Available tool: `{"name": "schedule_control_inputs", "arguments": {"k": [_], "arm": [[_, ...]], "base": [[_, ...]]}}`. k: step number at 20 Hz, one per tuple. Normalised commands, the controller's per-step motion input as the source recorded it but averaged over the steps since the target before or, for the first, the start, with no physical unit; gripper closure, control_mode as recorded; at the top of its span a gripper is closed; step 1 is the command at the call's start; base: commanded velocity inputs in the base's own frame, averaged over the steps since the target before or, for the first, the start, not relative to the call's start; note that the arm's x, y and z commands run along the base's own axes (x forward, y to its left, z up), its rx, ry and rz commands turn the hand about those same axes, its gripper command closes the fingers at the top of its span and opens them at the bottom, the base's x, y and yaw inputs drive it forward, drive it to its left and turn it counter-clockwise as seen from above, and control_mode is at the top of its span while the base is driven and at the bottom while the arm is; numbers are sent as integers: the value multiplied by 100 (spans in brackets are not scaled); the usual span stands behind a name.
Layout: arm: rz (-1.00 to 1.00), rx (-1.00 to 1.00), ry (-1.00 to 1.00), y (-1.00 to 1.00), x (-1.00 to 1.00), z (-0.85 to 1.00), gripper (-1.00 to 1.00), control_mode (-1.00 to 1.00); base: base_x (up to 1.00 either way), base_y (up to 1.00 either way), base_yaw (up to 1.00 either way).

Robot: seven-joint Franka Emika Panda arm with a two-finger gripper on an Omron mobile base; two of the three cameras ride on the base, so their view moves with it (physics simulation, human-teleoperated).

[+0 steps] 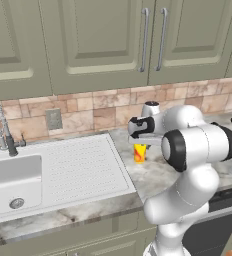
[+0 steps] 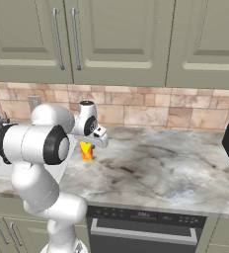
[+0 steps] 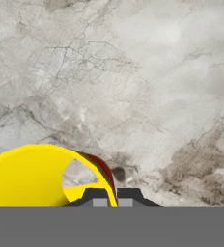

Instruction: Pick the cup and bowl from the counter and place them on the counter next to the sink.

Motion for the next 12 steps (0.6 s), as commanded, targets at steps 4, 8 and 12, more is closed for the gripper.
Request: {"name": "schedule_control_inputs", "arguments": {"k": [4,8,12], "arm": [[0,0,0,0,1,-25,100,-100],[0,0,0,0,0,0,100,-100],[0,0,0,0,0,0,-100,-100]], "base": [[0,0,0],[0,0,0],[0,0,0]]}}
